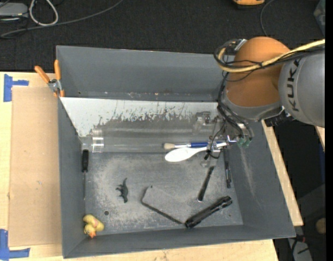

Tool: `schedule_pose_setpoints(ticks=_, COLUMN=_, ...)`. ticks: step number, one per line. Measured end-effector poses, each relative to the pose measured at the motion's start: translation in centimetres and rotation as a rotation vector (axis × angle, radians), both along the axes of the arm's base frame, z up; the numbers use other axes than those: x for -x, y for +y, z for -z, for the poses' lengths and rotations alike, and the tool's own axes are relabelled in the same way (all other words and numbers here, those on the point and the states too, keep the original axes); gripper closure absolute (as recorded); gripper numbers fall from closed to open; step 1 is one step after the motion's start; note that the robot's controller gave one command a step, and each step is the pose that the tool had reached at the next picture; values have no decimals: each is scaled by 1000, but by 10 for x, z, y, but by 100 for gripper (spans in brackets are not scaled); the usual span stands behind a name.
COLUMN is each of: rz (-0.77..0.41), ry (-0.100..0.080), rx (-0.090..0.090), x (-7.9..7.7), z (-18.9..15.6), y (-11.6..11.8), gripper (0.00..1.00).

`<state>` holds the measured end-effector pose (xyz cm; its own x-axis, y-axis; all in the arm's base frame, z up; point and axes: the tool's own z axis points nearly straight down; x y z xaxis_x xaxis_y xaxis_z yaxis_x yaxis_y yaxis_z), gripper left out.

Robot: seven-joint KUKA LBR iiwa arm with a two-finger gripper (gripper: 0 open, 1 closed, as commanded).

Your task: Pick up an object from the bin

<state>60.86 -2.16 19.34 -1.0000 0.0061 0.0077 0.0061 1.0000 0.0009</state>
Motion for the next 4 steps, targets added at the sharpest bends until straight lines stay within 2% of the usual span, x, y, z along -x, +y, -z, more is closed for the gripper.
schedule_pose_setpoints(ticks=1, rz=-1, ry=-7, rx=0, x=-2, z=-4, y=0, gripper=0)
schedule_pose_setpoints(ticks=2, rz=-147, ry=-8, rx=-1, x=-11, z=87, y=10, gripper=0)
schedule_pose_setpoints(ticks=3, rz=-45, ry=-13, rx=-1, x=-12, z=65, y=10, gripper=0)
schedule_pose_setpoints(ticks=4, rz=-153, ry=-3, rx=-2, x=-13, z=91, y=12, gripper=0)
